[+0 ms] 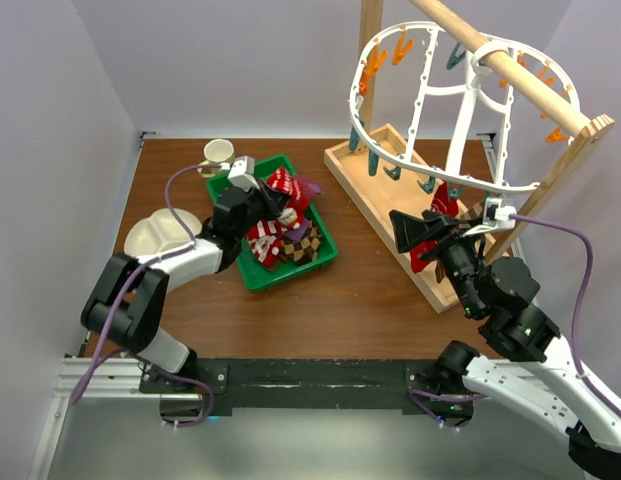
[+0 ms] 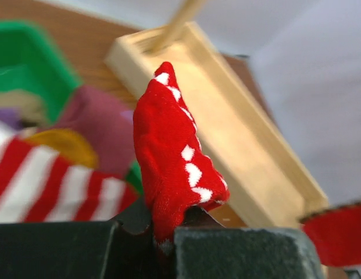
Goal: Remove the socks clipped to the hanger
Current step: Place the sock in the bin.
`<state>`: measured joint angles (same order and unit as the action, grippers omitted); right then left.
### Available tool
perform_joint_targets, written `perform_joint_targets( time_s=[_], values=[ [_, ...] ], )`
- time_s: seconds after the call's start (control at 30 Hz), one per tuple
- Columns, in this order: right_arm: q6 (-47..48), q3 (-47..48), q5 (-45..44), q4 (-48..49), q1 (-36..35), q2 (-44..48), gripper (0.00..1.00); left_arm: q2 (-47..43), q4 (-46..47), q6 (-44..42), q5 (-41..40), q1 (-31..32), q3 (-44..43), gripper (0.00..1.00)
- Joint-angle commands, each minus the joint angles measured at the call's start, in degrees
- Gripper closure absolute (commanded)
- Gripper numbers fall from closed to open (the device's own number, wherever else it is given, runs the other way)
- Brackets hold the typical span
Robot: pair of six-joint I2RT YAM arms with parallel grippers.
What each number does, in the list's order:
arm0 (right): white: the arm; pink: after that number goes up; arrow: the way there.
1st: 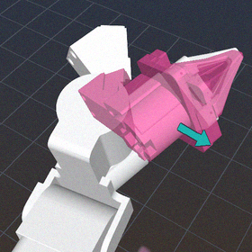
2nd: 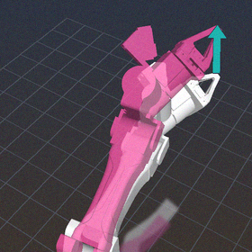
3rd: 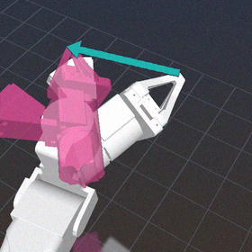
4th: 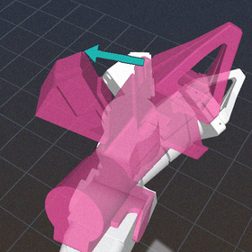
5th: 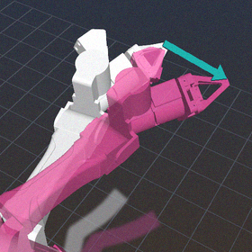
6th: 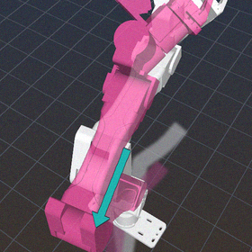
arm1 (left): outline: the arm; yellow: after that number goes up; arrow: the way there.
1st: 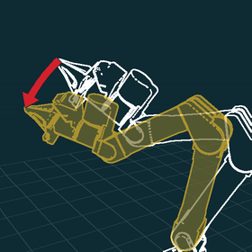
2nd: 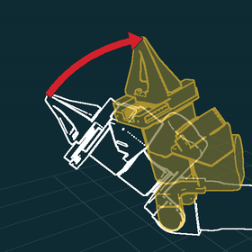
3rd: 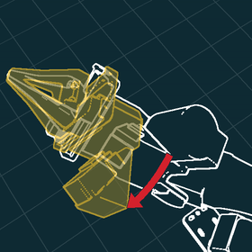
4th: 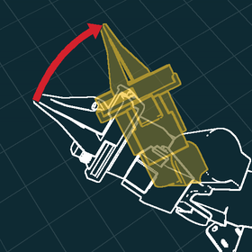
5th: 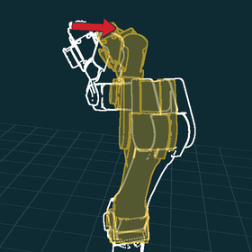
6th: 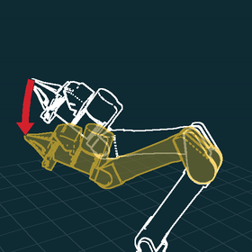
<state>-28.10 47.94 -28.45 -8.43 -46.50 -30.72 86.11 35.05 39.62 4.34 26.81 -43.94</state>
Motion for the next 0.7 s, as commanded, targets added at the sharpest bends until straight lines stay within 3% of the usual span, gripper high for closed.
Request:
perform_joint_targets(
  time_s=[0.0,0.23,0.43,0.53,0.57,0.67],
  values=[
    [0.5,3.6,3.2,-0.4,0.0,-0.4,0.02,7.5,-5.2,2.2,-4.2,-5.3,1.7,1.0],
    [1.3,4.7,3.6,-1.4,0.0,0.0,0.02,10.4,-10.6,1.2,-12.6,-5.8,2.5,0.99],
    [1.6,5.0,3.7,-1.6,0.0,-0.1,0.01,3.8,-15.6,-1.7,-16.8,-5.9,1.4,0.84],
    [1.6,4.9,3.9,-1.7,-0.1,0.0,0.01,-0.3,-17.0,-3.2,-17.4,-5.9,2.5,0.71],
    [1.7,4.9,4.0,-1.5,0.0,0.1,0.02,-1.4,-17.3,-3.3,-17.4,-5.9,2.9,0.62],
    [2.0,5.1,4.7,-1.2,0.0,0.2,0.01,-5.8,-18.9,-3.8,-17.6,-5.9,4.0,0.46]
  ],
)
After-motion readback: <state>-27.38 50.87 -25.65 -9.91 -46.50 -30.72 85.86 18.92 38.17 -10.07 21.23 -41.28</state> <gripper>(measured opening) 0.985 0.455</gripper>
